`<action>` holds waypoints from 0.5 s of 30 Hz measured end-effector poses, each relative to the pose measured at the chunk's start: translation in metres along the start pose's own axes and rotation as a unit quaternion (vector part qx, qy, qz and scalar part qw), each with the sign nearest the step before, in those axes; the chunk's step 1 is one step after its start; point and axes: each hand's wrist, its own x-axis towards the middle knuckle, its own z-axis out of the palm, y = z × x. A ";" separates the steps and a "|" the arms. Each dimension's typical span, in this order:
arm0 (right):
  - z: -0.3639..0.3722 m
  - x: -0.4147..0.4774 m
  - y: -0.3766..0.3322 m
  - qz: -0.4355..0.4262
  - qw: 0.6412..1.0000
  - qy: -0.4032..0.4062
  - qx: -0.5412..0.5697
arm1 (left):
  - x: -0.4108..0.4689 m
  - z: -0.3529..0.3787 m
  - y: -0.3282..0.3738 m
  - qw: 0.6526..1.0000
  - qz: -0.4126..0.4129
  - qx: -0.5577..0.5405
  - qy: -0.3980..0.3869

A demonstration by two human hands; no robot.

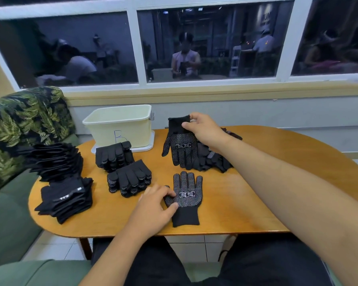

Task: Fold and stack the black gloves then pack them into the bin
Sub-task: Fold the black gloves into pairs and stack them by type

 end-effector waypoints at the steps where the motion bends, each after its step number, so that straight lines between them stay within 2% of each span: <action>1: 0.001 -0.001 0.000 0.002 1.000 0.001 -0.003 | 0.001 0.000 0.000 1.000 0.002 -0.001 0.001; 8: 0.007 -0.002 0.008 0.010 1.000 -0.003 0.005 | -0.002 0.001 0.002 1.000 -0.005 -0.026 0.015; 11: 0.009 -0.005 0.018 0.014 1.000 0.002 0.011 | -0.001 0.000 0.001 0.997 -0.031 -0.062 0.035; 15: 0.012 -0.030 0.023 -0.004 1.000 0.012 -0.018 | -0.001 0.000 0.001 0.996 -0.054 -0.050 0.043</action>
